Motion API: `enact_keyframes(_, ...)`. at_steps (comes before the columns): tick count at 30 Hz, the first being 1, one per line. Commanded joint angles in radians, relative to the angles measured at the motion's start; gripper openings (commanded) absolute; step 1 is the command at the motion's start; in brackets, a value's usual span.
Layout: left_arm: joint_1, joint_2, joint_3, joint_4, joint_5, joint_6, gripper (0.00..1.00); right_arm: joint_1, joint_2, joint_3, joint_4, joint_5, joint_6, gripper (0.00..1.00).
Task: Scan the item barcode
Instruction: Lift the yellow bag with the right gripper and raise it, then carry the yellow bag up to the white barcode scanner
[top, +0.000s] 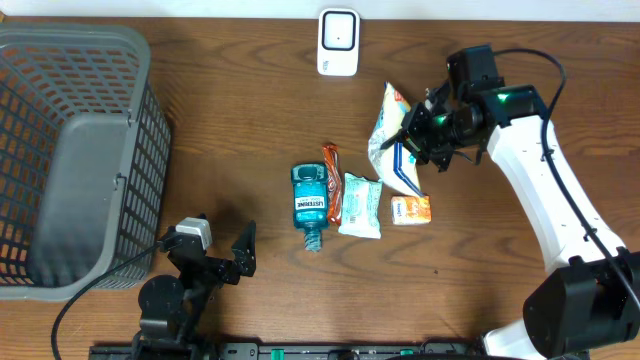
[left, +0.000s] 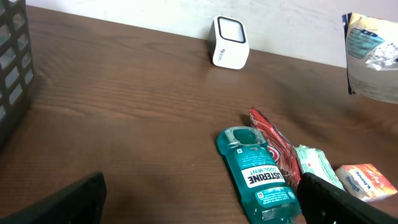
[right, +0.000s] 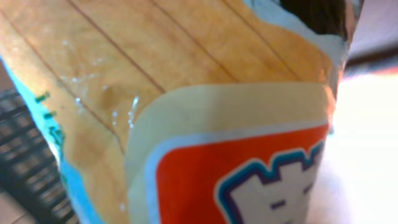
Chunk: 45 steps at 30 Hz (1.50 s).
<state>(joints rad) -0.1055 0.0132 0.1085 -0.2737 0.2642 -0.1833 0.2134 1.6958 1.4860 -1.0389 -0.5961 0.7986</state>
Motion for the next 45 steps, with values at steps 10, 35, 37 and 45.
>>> enact_keyframes(10, 0.002, -0.007, -0.014, -0.029, 0.013, -0.002, 0.98, 0.203, 0.037, 0.003, 0.404, 0.655, -0.094, 0.07)
enact_keyframes(35, 0.002, -0.007, -0.014, -0.029, 0.013, -0.002, 0.98, 0.241, 0.701, 0.473, 1.196, 0.852, -0.372, 0.02)
enact_keyframes(37, 0.002, -0.007, -0.014, -0.029, 0.013, -0.002, 0.98, 0.236, 0.774, 0.586, 1.163, 0.860, -0.389, 0.02)
enact_keyframes(45, 0.002, -0.007, -0.014, -0.029, 0.013, -0.002, 0.98, 0.218, 0.894, 0.774, 1.073, 0.882, -0.389, 0.01)
